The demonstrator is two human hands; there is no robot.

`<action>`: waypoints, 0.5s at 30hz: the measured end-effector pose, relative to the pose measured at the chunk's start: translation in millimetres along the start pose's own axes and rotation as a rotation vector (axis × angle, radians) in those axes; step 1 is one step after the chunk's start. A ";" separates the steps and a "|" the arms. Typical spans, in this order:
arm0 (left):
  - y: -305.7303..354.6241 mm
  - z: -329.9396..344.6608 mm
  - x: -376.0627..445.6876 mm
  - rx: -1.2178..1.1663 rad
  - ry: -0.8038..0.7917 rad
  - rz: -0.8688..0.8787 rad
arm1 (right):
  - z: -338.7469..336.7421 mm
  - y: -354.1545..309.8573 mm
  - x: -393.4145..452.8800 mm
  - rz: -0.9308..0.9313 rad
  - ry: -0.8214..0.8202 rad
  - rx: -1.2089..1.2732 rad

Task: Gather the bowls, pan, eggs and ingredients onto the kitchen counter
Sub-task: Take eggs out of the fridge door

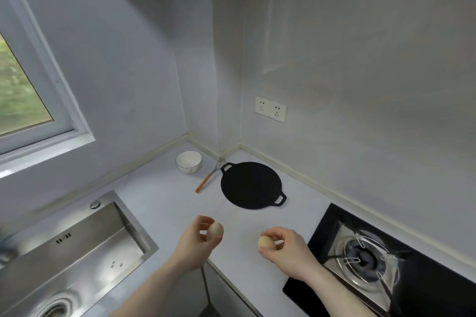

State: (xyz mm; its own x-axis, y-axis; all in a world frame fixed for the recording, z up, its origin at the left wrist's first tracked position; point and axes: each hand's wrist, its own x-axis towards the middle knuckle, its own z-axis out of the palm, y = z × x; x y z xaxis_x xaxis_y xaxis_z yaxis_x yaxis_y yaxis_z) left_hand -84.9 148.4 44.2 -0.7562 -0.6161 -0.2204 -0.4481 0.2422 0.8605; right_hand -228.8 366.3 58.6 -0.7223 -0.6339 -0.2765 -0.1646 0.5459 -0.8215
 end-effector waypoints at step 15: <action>-62.8 -43.9 239.5 0.410 -0.229 0.010 | 99.8 -27.2 173.3 0.282 0.106 0.050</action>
State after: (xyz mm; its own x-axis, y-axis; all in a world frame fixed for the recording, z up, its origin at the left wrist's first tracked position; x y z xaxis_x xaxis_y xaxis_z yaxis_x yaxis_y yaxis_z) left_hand -217.0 -47.3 -42.5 -0.8265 -0.4423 -0.3483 -0.5569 0.5518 0.6208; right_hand -282.4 187.0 -16.7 -0.8010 -0.3991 -0.4463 0.0841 0.6631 -0.7438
